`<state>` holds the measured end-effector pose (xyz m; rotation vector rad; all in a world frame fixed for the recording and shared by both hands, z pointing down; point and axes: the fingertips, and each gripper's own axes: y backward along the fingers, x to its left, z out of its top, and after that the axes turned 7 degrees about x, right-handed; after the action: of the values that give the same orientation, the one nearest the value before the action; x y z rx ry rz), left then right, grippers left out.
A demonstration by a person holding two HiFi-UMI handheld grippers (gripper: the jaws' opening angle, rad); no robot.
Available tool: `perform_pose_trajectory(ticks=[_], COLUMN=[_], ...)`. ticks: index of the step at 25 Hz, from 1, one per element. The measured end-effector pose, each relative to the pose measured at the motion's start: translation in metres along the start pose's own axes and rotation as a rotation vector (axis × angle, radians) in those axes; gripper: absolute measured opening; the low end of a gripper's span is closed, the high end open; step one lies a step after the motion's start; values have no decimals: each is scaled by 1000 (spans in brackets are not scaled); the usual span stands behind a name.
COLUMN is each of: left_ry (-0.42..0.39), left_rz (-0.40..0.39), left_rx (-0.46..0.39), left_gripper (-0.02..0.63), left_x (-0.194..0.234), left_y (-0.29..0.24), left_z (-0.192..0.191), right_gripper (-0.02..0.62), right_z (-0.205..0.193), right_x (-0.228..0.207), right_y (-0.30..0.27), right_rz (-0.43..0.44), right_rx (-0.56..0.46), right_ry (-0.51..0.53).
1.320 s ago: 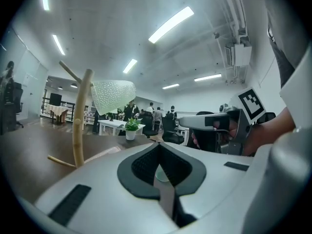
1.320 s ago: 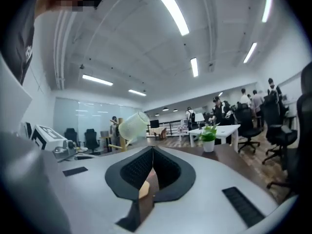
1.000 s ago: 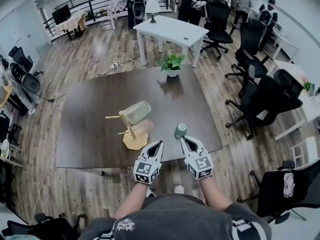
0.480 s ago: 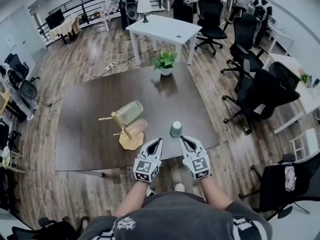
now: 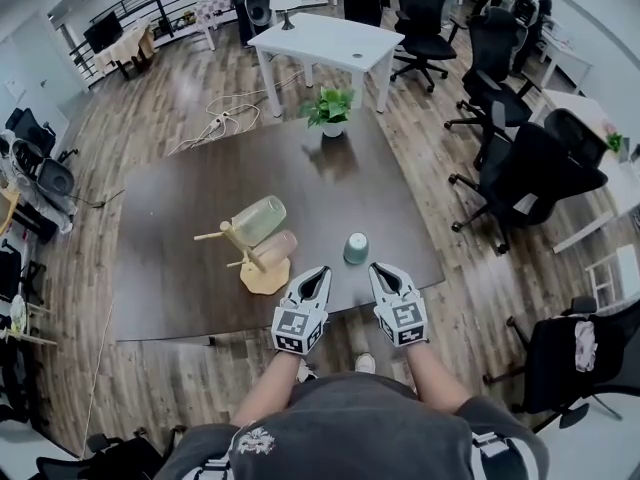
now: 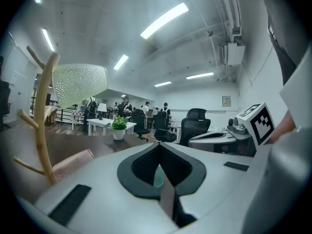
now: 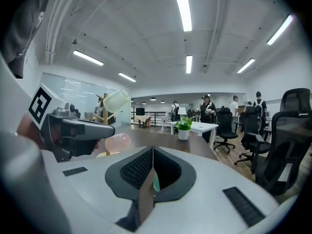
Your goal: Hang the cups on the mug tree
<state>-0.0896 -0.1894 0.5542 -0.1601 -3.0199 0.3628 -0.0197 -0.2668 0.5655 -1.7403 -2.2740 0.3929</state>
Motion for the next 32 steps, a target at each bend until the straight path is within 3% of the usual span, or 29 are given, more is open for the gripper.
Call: perform_pose_trajectory(ticks=[12,14,16,21,32], left_ry=[31,38,45,50,47], left_rz=[-38,-49,-55,-61,-57], left_rx=[84,101,113,136,167], left_gripper=[6,6,6,6,6], left_x=[23,25,28,36,49], left_y=[-18,-22,-26,-37,-45], left_z=[-38,-47,-54,-68,-83], right_gripper=[33,80,171,260,328], right_z=[-27,-36,-46,-71,-102], right_x=[-8,-12,-15,-22,-32], right_y=[-50,-59,-71,-96,-143], right_rz=[-54,-66,-62,-41,-45], right_rx=[53,81,109,181,285], right_ry=[-54,-81,-107,-150,-164])
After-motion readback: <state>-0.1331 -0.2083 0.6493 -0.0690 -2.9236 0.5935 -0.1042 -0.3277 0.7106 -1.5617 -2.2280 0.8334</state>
